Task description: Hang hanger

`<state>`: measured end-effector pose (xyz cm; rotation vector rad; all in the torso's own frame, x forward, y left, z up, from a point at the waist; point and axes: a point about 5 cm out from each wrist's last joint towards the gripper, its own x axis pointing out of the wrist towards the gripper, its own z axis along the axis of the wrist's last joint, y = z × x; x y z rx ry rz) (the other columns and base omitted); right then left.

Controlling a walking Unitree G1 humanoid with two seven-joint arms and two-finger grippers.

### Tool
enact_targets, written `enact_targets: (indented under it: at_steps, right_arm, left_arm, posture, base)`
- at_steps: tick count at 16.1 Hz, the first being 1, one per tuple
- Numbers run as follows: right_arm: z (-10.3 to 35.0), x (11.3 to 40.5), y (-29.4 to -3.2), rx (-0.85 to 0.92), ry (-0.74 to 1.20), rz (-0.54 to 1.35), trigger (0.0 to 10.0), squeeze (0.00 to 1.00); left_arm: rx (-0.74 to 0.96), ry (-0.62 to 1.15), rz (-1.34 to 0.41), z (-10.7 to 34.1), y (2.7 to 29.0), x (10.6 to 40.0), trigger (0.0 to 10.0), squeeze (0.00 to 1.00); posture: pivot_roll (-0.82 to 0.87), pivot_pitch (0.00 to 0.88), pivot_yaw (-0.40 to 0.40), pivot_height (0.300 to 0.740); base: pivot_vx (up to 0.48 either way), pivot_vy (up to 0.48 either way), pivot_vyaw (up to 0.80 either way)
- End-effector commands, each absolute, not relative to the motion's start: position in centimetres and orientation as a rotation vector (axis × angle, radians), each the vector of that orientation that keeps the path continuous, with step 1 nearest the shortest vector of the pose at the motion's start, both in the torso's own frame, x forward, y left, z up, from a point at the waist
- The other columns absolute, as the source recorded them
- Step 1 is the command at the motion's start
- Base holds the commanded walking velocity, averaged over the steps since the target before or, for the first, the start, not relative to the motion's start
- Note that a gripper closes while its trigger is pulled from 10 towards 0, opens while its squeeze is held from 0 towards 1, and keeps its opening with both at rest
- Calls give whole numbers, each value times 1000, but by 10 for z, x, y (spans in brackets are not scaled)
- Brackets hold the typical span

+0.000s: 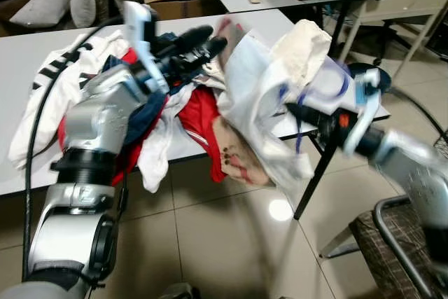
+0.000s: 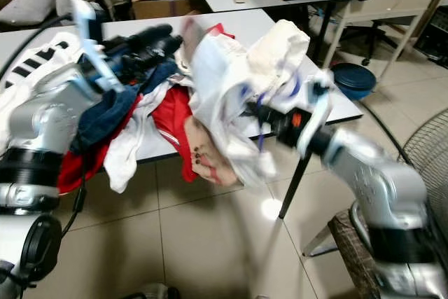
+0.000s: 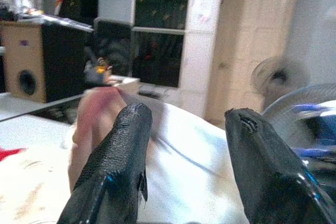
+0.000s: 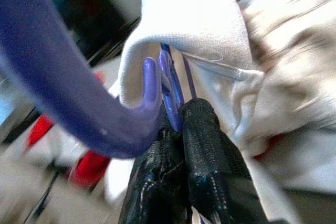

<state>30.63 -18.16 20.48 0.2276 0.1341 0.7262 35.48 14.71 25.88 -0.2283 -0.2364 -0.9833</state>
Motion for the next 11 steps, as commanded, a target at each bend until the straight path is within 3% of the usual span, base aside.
enact_targets:
  at_steps: [1,3,6,9,11]
  right_arm:
    - [212,316,-192,253,127,629,10000,0]
    - [221,344,-197,270,161,520,10000,0]
    - [245,369,-186,230,141,538,10000,0]
    - [313,387,-168,167,-21,621,10000,0]
    - [403,381,-166,222,-343,668,10000,0]
  left_arm:
    - [-283,-260,-937,264,157,354,10000,0]
    - [-319,-262,-746,262,180,359,10000,0]
    - [-136,-93,-512,230,199,365,10000,0]
    - [-56,16,-444,204,199,359,10000,0]
    - [-49,22,-436,198,192,356,10000,0]
  posture:
    - [-114,0,41,740]
    - [-109,0,6,740]
    - [-110,0,-6,740]
    - [-115,0,-12,740]
    - [-110,0,-24,740]
  base:
    - [0,0,0]
    - [0,0,0]
    - [0,0,0]
    - [0,0,0]
    - [0,0,0]
